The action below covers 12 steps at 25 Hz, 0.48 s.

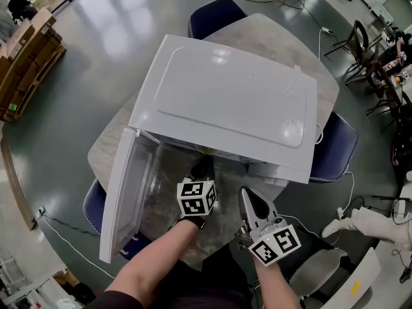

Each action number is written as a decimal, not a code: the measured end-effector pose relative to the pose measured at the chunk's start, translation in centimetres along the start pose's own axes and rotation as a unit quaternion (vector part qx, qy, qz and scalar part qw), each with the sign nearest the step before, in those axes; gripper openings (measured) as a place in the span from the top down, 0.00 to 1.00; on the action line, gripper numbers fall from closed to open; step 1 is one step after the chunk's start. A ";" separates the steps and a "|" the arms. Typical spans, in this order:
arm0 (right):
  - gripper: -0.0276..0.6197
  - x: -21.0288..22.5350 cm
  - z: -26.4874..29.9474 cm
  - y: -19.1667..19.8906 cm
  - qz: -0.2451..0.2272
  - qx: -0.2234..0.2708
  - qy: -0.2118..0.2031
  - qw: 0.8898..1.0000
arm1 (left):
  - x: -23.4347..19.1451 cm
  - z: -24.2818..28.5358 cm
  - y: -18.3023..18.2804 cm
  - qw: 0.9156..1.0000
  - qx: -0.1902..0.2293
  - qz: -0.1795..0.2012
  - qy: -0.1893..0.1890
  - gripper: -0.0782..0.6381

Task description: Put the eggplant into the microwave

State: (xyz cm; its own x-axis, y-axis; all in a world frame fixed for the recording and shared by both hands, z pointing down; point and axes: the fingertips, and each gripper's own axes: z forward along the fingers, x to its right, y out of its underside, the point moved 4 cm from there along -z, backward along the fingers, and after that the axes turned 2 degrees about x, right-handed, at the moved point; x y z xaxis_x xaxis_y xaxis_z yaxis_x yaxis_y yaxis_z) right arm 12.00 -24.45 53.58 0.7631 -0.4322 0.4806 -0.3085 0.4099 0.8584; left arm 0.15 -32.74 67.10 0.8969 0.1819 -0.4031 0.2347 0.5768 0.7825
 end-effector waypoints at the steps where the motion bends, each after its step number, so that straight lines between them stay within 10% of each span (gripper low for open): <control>1: 0.95 0.1 0.1 0.0 0.001 -0.001 0.000 1.000 | -0.2 0.2 -0.2 1.000 0.000 0.001 -0.002 0.88; 12: 0.95 0.7 0.5 0.1 0.001 -0.007 -0.005 1.000 | -0.4 1.3 -0.7 1.000 0.007 0.014 -0.006 0.88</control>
State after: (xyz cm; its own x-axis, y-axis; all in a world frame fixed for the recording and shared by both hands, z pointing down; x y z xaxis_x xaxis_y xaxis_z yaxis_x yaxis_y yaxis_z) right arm 12.19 -25.11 54.08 0.7572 -0.4393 0.4834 -0.3019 0.4209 0.8554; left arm 0.14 -34.26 67.29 0.9076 0.1881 -0.3754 0.2145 0.5608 0.7997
